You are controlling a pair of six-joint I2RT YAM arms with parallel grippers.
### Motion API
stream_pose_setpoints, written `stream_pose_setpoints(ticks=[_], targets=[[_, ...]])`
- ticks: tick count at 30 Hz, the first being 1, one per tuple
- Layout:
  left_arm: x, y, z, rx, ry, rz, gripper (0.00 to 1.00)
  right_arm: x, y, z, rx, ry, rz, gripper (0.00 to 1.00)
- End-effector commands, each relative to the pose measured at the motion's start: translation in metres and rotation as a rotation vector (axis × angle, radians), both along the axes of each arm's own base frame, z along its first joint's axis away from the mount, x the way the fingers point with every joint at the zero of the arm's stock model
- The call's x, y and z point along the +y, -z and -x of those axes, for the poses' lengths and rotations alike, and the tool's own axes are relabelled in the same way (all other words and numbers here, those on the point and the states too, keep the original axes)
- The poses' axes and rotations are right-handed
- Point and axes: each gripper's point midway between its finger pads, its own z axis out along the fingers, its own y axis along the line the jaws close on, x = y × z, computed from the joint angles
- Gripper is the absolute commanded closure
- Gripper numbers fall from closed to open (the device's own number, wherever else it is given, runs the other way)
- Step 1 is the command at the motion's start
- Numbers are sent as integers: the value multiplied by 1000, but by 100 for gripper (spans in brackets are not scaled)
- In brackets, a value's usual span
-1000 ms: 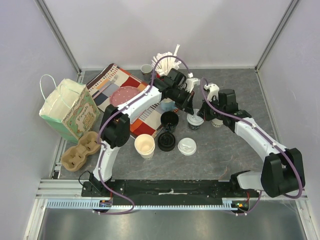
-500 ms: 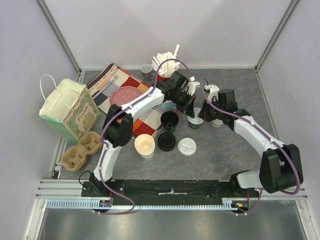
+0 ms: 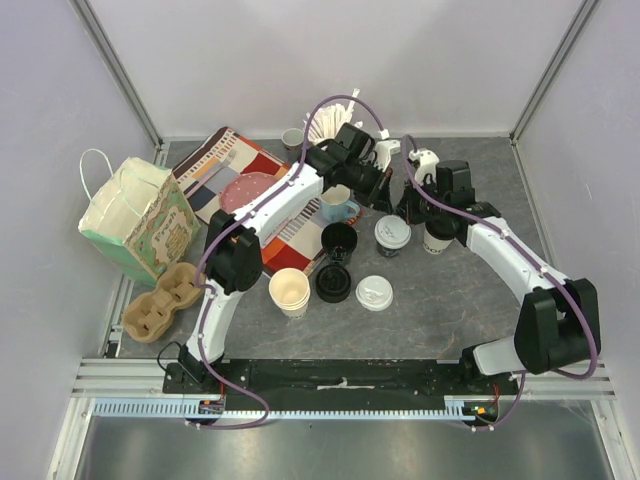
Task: Pack the takeout coffee
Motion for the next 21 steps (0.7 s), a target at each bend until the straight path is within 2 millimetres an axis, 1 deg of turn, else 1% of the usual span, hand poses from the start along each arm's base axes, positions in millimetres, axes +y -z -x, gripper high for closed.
stream_pose_setpoints(ticks=[1, 2, 3, 5, 6, 8, 11, 14, 15, 16, 17, 18, 19, 20, 21], targets=[[12, 49, -3, 12, -12, -82, 98, -3, 40, 5, 71, 30, 3, 100], [12, 56, 0, 25, -7, -89, 98, -3, 46, 7, 82, 31, 5, 100], [14, 63, 2, 36, -7, -98, 98, -5, 58, 14, 109, 31, 12, 100], [15, 74, 5, 56, -5, -114, 98, -9, 68, 16, 124, 44, 29, 100], [16, 76, 5, 59, -5, -117, 98, -10, 73, 20, 136, 43, 34, 100], [16, 75, 6, 62, -2, -115, 98, -12, 72, 19, 133, 48, 34, 100], [14, 65, 5, 46, 2, -95, 98, -12, 66, 18, 119, 46, 27, 100], [12, 43, 4, 18, 6, -60, 98, -9, 53, 15, 99, 38, 13, 100], [11, 33, 4, 5, 7, -47, 98, -6, 45, 13, 86, 27, 6, 100], [10, 22, 3, -9, 9, -33, 98, -5, 40, 13, 87, 20, 0, 100], [10, 15, 6, -5, 15, -25, 98, -3, 29, 9, 63, 13, -7, 100], [9, 8, 7, -8, 20, -16, 98, 0, 23, 9, 54, -2, -17, 100], [8, -7, 6, -28, 25, 9, 98, 0, 15, 8, 38, -6, -25, 100], [7, -14, 7, -31, 32, 23, 98, 3, 5, 6, 16, -12, -35, 100], [7, -22, 7, -42, 34, 34, 98, 3, 0, 5, 7, -17, -42, 100]])
